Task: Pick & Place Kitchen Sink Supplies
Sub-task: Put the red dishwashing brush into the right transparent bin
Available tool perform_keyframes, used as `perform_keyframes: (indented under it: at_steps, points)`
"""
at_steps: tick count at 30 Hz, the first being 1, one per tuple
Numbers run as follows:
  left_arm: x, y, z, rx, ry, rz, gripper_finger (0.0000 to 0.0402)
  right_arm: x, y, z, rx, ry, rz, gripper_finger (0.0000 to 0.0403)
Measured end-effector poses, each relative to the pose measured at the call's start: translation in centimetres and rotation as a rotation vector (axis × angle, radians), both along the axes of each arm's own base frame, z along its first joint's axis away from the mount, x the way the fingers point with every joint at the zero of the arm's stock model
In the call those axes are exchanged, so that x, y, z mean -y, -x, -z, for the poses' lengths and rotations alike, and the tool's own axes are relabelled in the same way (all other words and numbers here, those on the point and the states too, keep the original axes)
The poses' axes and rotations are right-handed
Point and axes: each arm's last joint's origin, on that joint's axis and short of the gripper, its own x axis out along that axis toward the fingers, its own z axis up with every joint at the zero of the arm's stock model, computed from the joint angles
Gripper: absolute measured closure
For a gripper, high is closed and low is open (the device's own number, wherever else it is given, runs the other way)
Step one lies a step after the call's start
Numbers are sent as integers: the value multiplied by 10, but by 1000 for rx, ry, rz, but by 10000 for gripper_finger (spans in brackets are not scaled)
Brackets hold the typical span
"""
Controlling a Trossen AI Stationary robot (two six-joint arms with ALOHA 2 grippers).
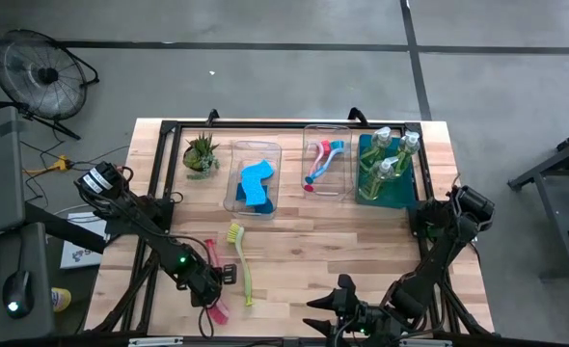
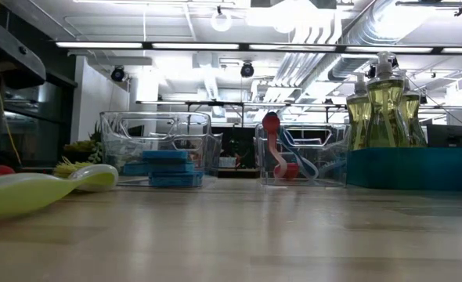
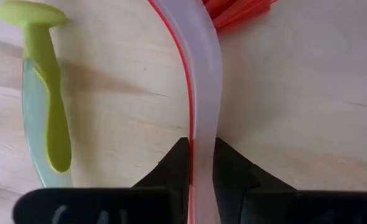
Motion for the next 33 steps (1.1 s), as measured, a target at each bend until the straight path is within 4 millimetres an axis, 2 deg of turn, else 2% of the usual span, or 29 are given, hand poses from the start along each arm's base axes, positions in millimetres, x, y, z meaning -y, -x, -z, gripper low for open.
perform_keyframes:
  at_steps: [7, 11, 22, 27, 33]
  points:
    - [1, -1, -3, -3, 19, -28, 363, 0, 0, 0, 1, -6, 0, 217]
    - [5, -5, -12, -8, 47, -100, 363, -1, 0, 0, 1, -11, -6, 217]
    - [22, -25, -52, 78, 173, -276, 363, -1, 0, 0, 1, -7, -7, 217]
    - [29, -36, -77, 197, 193, -324, 363, -1, 0, 0, 0, 43, -15, 217]
    - [37, -49, -108, 390, 232, -368, 363, -4, -5, 16, 9, 189, 52, 217]
